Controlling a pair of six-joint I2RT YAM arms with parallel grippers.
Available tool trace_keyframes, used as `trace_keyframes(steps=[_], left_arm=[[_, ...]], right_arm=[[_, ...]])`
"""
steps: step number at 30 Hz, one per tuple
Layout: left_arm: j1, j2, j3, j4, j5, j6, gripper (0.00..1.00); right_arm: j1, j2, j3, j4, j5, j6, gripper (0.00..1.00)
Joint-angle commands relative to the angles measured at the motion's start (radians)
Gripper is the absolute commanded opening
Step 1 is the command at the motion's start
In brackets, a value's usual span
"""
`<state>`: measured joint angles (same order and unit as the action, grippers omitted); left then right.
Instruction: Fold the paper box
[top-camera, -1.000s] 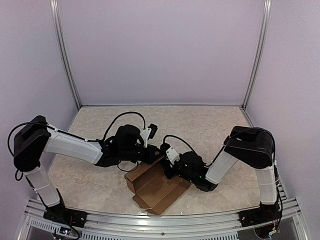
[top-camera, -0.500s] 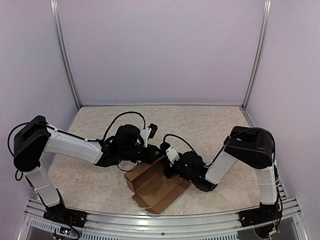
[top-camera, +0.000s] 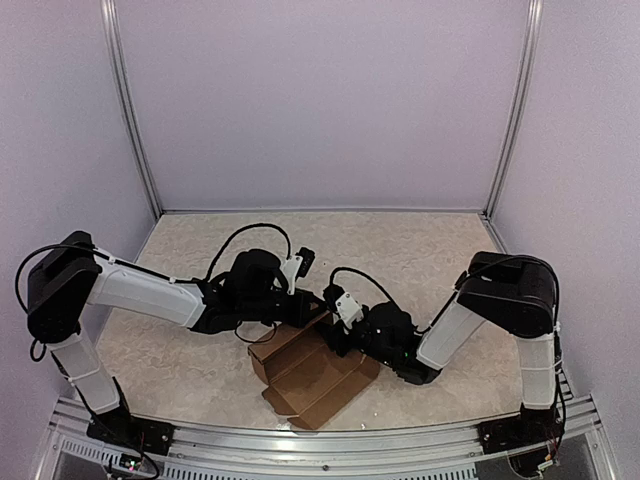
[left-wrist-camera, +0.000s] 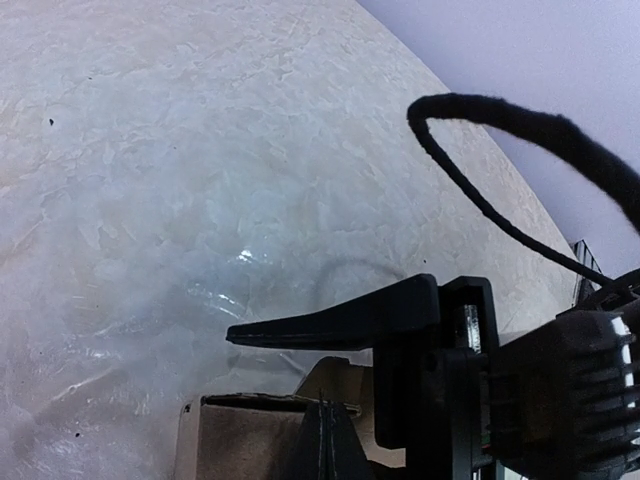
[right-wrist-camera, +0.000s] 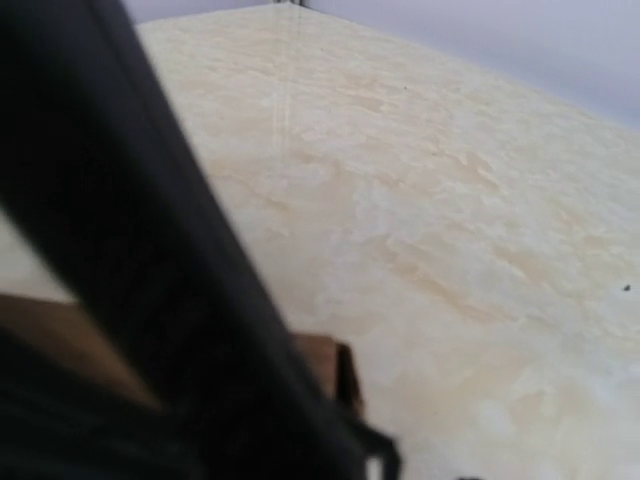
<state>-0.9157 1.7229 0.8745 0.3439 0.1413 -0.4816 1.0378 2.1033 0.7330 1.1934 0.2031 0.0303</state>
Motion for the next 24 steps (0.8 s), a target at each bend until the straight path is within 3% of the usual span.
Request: trace_keyframes(steps=[1,18,24], left_arm=[[0.008,0.006,0.01,-0.043,-0.013,0.009,0.0],[0.024,-0.006,0.013,-0.049,-0.008,0.02,0.0],[0.023,-0.024,0.005,-0.051,-0.015,0.021,0.0]], right_arm=[[0.01,-0.082,-0.048,-0.028,-0.004,-0.019,0.59],[0.007,-0.278,-0.246,-0.07,0.087,-0.114,0.78],[0.007,-0.449,-0.308,-0.27,0.084,-0.038,0.79]])
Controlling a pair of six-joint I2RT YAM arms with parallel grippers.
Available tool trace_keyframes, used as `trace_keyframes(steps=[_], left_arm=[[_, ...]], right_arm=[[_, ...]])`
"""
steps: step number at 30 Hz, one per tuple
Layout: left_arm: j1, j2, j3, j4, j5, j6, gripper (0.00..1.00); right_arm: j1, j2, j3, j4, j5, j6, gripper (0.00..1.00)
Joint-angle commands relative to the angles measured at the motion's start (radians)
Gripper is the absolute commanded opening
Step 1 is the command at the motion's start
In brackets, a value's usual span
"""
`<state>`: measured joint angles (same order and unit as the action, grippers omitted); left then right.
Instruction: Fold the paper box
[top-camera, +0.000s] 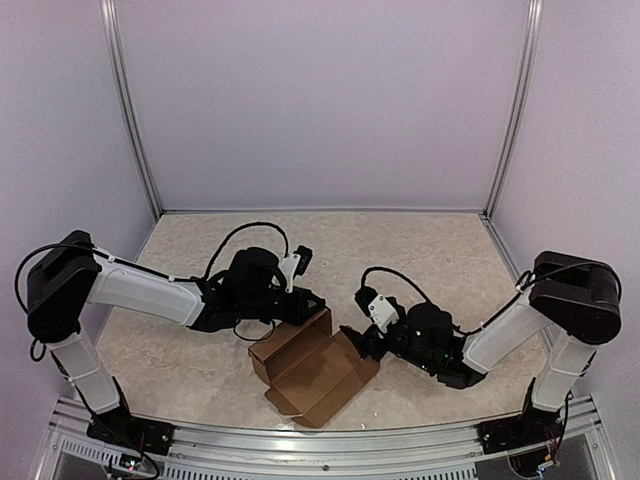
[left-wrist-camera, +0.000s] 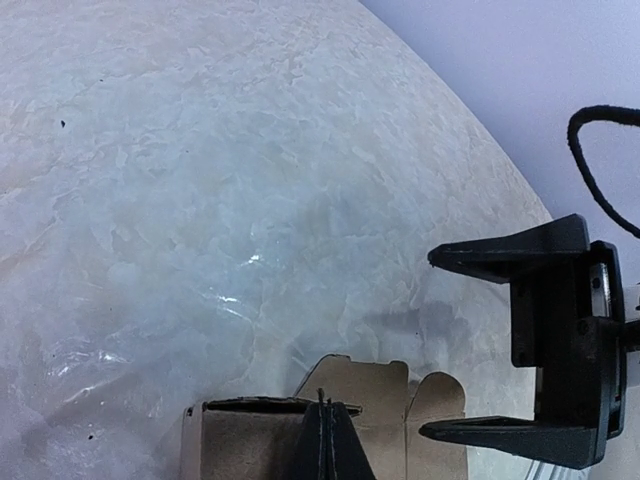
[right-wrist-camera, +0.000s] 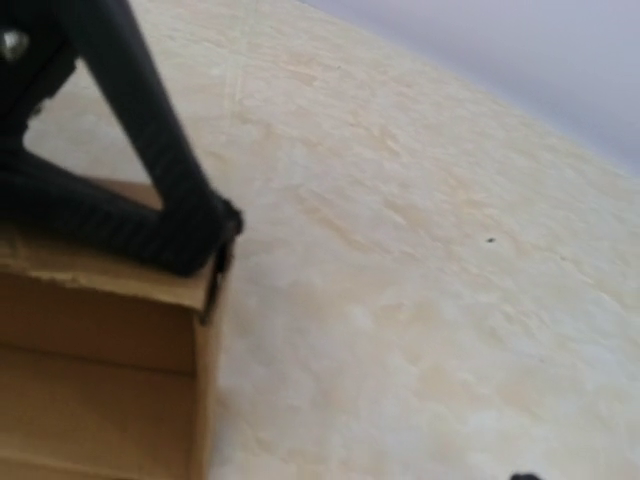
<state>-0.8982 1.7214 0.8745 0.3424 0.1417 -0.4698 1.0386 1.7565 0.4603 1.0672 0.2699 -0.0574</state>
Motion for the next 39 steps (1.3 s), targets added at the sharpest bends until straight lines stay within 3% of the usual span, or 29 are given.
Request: trace_keyframes(steps=[1,4,6,9,12,14,17,22,28,39], left_arm=[[0.005,-0.029,0.001,-0.049,-0.016,0.011,0.0],[0.005,-0.046,0.0,-0.054,-0.018,0.011,0.0],[0.005,-0.06,0.0,-0.057,-0.018,0.011,0.0],[0.006,-0.089,0.003,-0.062,-0.022,0.013,0.0],[0.005,-0.115,0.012,-0.085,-0.034,0.025,0.01],[0.007,-0.143,0.018,-0.112,-0.054,0.035,0.11],[0.005,-0.189,0.027,-0.183,-0.104,0.051,0.33],[0.006,-0.272,0.01,-0.293,-0.223,0.069,0.62],[0.021,-0.36,-0.044,-0.339,-0.277,0.062,0.73],[0.043,-0.49,-0.158,-0.369,-0.298,0.036,0.96]], right_arm=[[0.005,-0.148,-0.044,-0.175,0.016,0.055,0.81],[-0.016,-0.245,-0.069,-0.292,0.009,0.173,0.85],[-0.043,-0.327,-0.058,-0.434,-0.006,0.257,0.99],[-0.067,-0.41,-0.003,-0.673,0.002,0.357,1.0],[-0.069,-0.486,-0.036,-0.719,-0.024,0.404,1.0],[-0.069,-0.544,-0.059,-0.748,-0.039,0.43,1.0],[-0.069,-0.626,-0.064,-0.833,-0.099,0.487,1.0],[-0.067,-0.716,-0.087,-0.936,-0.22,0.702,0.94],[-0.01,-0.709,-0.106,-0.984,-0.294,0.913,0.84],[0.108,-0.475,-0.048,-0.909,-0.333,1.167,0.73]])
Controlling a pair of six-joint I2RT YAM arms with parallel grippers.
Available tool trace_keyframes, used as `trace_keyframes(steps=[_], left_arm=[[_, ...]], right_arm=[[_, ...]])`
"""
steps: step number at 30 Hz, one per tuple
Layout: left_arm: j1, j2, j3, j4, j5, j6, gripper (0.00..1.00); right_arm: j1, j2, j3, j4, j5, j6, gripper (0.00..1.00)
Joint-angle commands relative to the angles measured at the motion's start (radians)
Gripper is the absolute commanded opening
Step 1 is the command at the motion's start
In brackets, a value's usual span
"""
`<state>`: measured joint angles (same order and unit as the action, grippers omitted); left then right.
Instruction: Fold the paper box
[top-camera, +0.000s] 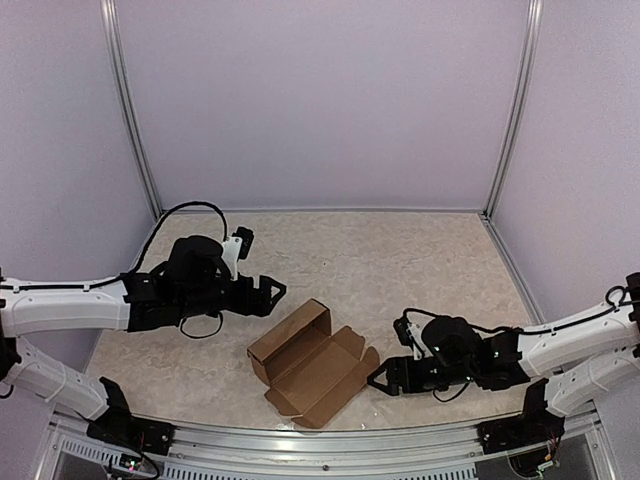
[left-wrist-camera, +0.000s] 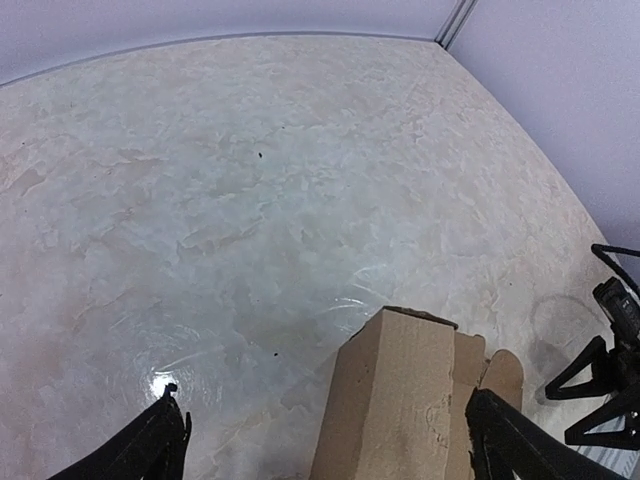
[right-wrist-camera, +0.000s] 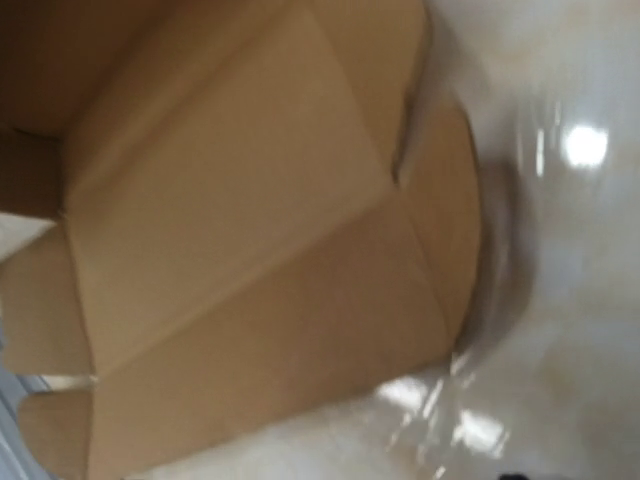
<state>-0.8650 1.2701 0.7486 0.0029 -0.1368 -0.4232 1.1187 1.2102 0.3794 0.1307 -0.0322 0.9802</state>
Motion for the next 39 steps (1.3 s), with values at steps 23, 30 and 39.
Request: trace_keyframes(steps=[23,30,39], left_arm=[[0.014,-0.147,-0.118,-0.026,-0.003,-0.036,0.96],[0.014,-0.149,-0.101,-0.048,-0.005,-0.041,0.96],[0.014,-0.144,-0.078,-0.063,-0.003,-0.047,0.96]], right_arm=[[0.038,0.271,0.05,0.216,0.122,0.252,0.47],[0.036,0.279,0.048,0.291,0.216,0.234,0.43],[0.018,0.372,0.043,0.458,0.237,0.241,0.4]])
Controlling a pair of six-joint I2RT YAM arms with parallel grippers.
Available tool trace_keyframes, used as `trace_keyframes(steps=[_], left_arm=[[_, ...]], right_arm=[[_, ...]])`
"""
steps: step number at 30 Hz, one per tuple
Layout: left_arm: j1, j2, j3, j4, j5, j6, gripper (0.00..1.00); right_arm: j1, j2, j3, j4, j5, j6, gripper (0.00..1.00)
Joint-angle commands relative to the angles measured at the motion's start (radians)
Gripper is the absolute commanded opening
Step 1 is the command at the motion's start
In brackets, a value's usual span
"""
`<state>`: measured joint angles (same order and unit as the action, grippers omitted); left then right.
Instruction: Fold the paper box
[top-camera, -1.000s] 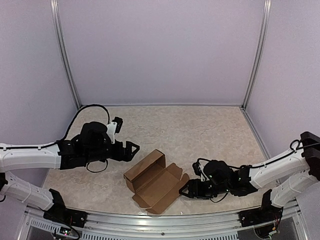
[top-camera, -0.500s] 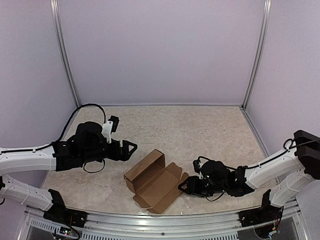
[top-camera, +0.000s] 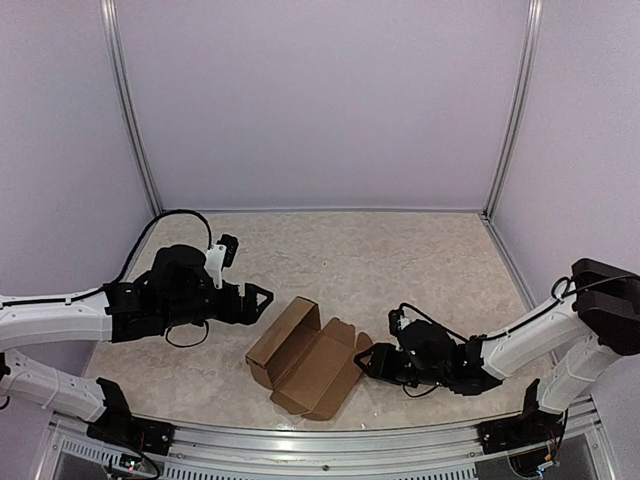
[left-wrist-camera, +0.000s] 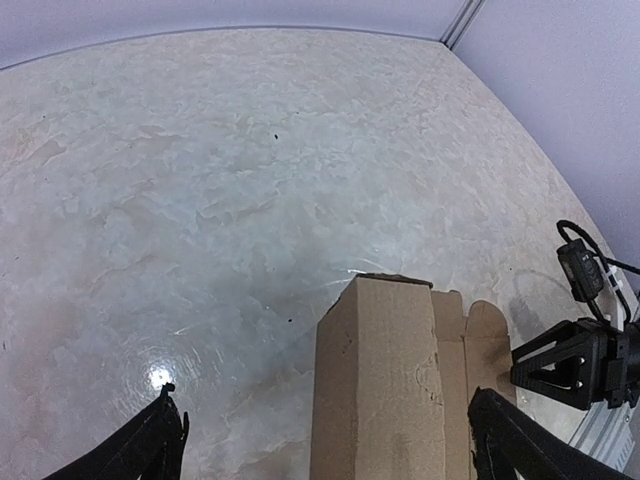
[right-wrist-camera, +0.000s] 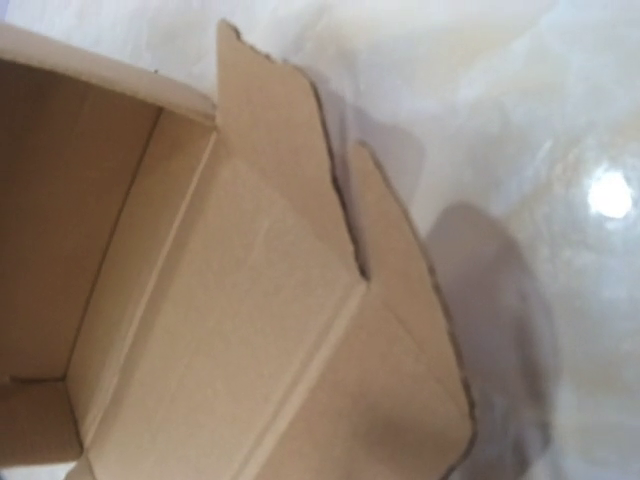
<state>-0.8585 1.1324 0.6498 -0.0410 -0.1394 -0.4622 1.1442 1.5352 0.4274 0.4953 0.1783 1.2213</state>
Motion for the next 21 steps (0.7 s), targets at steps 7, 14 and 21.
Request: trace_keyframes(steps=[7,14,21], left_arm=[[0.007,-0.003,0.021,-0.016,-0.004,-0.016,0.96],[0.007,0.006,0.03,-0.021,-0.007,-0.018,0.96],[0.007,0.001,0.034,-0.034,-0.014,-0.018,0.96]], right_arm=[[-0.025,0.107,-0.021,0.204,0.032,0.02,0.38],[-0.032,0.205,-0.03,0.339,0.034,0.066,0.33],[-0.038,0.268,-0.013,0.401,0.009,0.09,0.31]])
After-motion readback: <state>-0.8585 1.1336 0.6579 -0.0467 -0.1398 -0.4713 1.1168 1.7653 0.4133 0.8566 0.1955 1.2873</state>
